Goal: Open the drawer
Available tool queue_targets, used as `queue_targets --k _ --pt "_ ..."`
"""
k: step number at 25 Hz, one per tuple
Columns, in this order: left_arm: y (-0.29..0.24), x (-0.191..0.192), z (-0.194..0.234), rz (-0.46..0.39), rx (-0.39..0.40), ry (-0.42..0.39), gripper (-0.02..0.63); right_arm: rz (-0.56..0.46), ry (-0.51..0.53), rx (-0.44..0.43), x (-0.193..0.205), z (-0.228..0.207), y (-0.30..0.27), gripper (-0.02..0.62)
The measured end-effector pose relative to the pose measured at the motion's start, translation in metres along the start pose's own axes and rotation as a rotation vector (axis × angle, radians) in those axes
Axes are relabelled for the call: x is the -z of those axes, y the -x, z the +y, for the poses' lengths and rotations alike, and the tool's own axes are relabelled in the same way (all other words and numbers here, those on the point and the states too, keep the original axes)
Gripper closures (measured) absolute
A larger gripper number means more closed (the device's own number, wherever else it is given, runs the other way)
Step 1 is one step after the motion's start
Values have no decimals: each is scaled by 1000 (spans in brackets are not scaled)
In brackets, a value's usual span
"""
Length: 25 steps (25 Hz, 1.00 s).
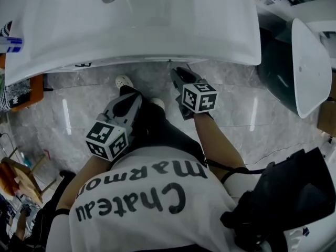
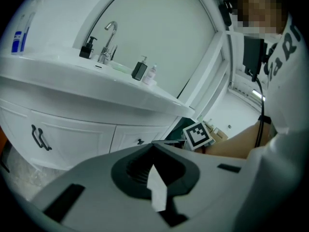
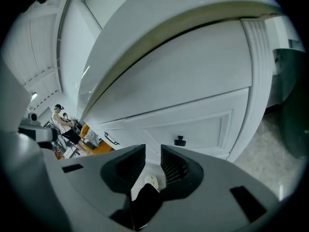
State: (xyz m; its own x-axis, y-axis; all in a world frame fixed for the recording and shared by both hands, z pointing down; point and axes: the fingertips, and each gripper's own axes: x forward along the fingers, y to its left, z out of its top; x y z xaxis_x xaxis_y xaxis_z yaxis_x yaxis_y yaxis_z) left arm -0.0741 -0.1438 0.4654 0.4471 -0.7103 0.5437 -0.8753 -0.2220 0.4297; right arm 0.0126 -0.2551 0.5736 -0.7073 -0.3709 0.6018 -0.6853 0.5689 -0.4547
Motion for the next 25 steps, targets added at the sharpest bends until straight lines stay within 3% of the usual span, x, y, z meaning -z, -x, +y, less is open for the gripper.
queue_targets --k 5,11,20,25 --pt "-5 -8 10 -30 -15 -9 598 37 34 66 11 -11 -15 495" --pt "-6 -5 27 -8 -28 -17 598 66 12 167 16 -38 -36 465" --pt "7 -13 53 -8 -74 -8 598 99 4 246 9 -59 -73 411" --pt "8 -14 60 -13 -92 -4 598 134 33 307 5 -69 -83 412"
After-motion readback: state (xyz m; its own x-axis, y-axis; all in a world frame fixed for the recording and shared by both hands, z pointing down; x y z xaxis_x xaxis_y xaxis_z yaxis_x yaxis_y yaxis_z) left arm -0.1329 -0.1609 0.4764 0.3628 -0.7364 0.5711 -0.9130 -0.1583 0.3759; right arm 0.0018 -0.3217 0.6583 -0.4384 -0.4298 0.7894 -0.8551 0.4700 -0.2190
